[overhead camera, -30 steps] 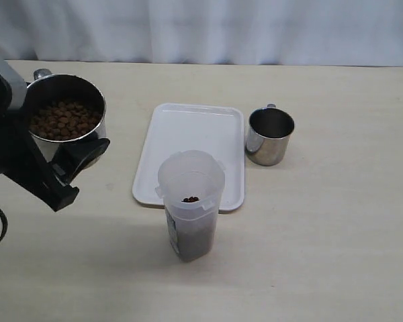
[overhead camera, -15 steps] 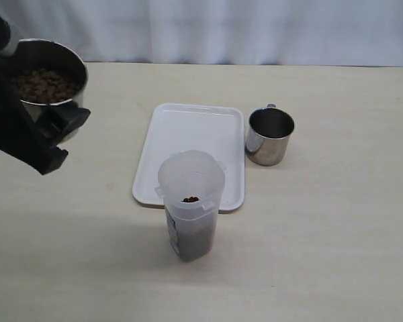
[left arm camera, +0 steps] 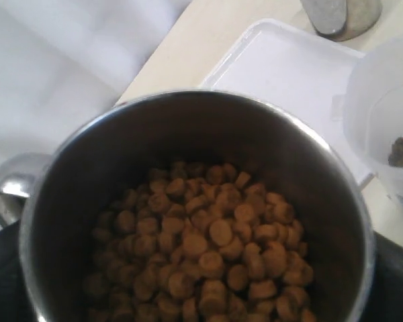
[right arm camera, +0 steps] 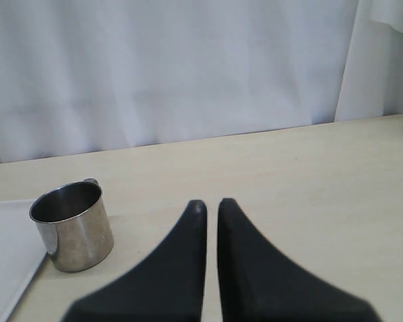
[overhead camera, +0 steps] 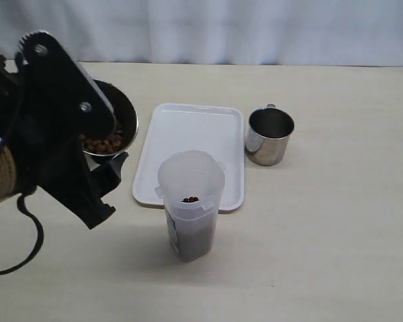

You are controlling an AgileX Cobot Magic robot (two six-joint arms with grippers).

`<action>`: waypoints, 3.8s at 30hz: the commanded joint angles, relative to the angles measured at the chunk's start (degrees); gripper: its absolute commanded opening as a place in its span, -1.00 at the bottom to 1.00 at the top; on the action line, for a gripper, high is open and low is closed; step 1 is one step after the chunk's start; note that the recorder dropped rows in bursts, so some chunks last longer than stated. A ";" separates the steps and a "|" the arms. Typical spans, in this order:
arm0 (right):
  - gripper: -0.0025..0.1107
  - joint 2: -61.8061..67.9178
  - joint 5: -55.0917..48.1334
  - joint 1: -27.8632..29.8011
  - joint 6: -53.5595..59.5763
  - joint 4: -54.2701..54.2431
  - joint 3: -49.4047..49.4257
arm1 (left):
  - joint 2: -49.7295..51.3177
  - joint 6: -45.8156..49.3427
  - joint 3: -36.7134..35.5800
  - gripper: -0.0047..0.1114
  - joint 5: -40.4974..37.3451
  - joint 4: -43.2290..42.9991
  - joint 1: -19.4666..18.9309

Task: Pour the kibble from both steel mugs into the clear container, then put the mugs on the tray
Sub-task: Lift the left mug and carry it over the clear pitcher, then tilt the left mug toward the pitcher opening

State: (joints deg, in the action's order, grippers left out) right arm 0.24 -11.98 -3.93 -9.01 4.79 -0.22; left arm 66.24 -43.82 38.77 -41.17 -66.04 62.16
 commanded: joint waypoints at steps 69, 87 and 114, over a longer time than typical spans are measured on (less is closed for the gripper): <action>-0.88 -0.24 -0.10 -0.23 -0.09 0.33 0.22 | 15.82 2.29 1.76 -0.92 0.16 -33.90 0.42; -0.88 -0.24 -0.10 -0.23 -0.09 0.33 0.22 | 16.74 11.26 2.83 -0.92 -0.26 -33.90 0.42; -0.88 -0.24 -0.10 -0.23 -0.09 0.33 0.22 | 16.74 26.54 4.30 -0.92 1.93 -33.90 0.42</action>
State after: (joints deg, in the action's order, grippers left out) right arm 0.24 -11.98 -3.93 -9.05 4.79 -0.22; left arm 83.21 -18.07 42.33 -38.21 -98.87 62.53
